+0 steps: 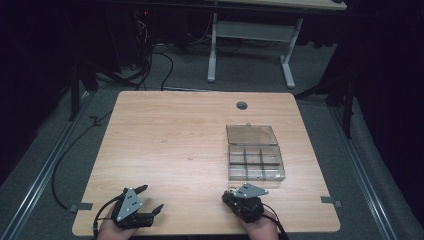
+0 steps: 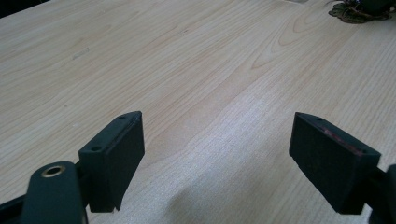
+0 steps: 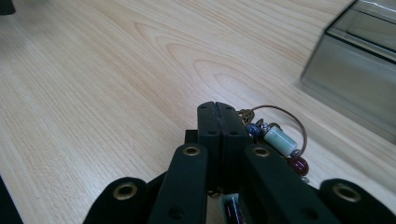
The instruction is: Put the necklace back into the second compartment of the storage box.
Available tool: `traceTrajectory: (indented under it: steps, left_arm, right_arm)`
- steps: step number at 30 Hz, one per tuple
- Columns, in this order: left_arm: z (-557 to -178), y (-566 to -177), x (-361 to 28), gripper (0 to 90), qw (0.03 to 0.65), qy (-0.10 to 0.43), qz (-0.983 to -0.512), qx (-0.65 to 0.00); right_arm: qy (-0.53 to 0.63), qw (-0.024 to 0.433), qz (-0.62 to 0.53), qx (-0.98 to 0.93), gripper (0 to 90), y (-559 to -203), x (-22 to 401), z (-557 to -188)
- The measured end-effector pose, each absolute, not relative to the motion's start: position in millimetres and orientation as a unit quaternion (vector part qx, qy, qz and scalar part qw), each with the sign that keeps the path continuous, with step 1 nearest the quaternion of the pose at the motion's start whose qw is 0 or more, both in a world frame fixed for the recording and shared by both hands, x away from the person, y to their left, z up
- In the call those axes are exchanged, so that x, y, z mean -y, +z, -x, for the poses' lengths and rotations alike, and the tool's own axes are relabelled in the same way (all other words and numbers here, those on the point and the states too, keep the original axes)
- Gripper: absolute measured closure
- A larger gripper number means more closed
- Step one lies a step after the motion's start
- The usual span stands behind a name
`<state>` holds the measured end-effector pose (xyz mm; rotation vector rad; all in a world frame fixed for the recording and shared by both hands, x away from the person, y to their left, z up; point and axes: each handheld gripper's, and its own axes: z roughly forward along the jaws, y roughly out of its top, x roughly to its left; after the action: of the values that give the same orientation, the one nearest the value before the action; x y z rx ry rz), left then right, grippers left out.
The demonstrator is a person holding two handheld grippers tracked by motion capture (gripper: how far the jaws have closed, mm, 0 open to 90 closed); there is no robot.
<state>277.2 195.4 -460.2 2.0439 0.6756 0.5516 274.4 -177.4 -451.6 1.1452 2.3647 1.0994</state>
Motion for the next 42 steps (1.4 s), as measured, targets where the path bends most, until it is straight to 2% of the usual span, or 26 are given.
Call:
traceTrajectory:
  steps: [27,33,37,42]
  left_arm:
    - [-277.5,-460.2,-195.9,18.3,0.444,0.220,-0.824,-0.275]
    - [-277.5,-460.2,-195.9,18.4,0.445,0.218,-0.825,-0.273]
    - [-277.4,-460.2,-195.9,18.6,0.444,0.219,-0.824,-0.275]
    - [-277.5,-460.2,-195.7,18.7,0.444,0.218,-0.825,-0.273]
  right_arm:
    - [0.376,0.176,-0.465,-0.782,89.3,-453.2,254.0,-260.8]
    - [0.377,0.176,-0.473,-0.777,84.9,-453.1,253.1,-261.3]
    - [0.386,0.189,-0.478,-0.766,75.8,-446.7,255.9,-259.5]
    - [0.393,0.201,-0.491,-0.752,70.4,-439.3,265.5,-257.4]
